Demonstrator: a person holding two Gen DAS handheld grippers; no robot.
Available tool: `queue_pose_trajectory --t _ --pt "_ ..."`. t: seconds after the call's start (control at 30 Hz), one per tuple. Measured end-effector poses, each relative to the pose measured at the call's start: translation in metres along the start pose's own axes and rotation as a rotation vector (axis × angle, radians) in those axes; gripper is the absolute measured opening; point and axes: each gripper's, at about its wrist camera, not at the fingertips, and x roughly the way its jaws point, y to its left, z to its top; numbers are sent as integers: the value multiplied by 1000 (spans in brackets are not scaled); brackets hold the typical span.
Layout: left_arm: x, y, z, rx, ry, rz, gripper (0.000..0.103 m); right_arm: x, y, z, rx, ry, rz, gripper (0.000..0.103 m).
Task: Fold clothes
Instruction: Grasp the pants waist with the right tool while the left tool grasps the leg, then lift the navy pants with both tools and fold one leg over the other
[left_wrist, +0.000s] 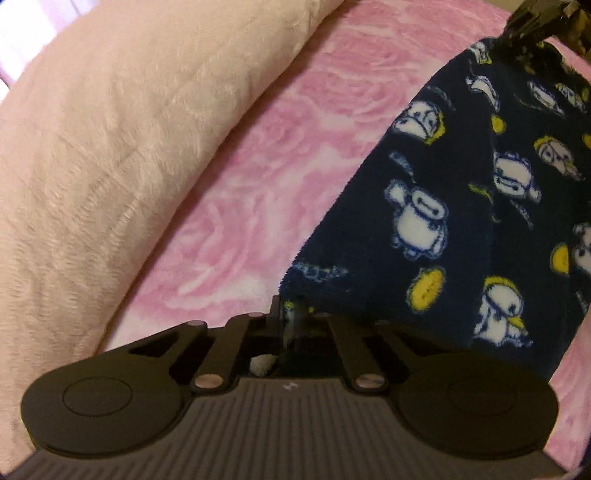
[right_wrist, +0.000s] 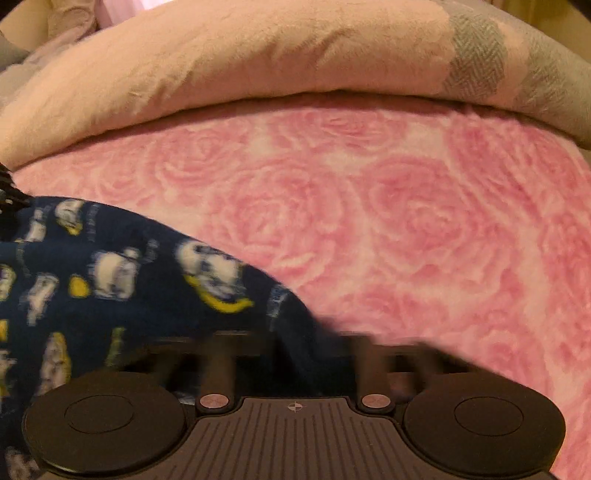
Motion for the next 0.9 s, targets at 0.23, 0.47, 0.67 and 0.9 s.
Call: queue_pose_trajectory --t 0.23,0.47,0.67,0.9 --pt "-96 -36 -44 -168 -197 150 2 -84 47 -36 -178 -194 -127 6" --pt "-213 -124 -141 -391 -252 196 2 -190 119 -135 -295 -276 -165 6" --pt "-232 -237 -212 -581 -91 143 2 -218 161 -236 -271 -111 -166 6" --pt "-197 -299 -248 -810 107 68 9 -182 172 -314 -113 189 -189 61"
